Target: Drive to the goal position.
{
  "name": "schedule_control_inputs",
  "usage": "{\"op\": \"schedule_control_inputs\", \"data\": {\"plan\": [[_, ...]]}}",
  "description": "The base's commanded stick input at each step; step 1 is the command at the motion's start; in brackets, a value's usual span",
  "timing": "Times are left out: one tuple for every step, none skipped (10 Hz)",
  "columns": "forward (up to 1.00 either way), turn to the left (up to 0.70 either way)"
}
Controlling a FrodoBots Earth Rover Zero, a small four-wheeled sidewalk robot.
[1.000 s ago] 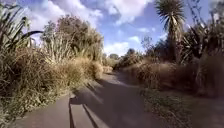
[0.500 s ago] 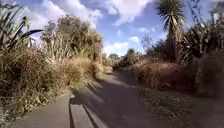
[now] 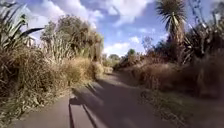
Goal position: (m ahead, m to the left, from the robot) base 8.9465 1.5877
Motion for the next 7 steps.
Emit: {"op": "schedule_control_inputs", "data": {"plan": [[0.70, 0.00], [0.70, 0.00], [0.70, 0.00], [0.70, 0.00], [0.70, 0.00], [0.70, 0.00], [0.70, 0.00]]}}
